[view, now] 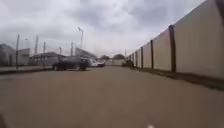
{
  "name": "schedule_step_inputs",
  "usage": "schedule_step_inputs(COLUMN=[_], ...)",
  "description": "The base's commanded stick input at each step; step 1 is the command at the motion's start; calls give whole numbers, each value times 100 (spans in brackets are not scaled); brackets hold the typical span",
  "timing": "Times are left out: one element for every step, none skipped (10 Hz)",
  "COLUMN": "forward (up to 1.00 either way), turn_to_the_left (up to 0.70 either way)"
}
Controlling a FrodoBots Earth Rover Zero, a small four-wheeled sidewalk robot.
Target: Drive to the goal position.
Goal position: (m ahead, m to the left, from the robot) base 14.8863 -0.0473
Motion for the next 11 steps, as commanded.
schedule_step_inputs(forward=[100, 100, 100, 100, 100, 100, 100, 100, 100, 100, 100], turn_to_the_left=[0, 0, 0, 0, 0, 0, 0, 0, 0, 0, 0])
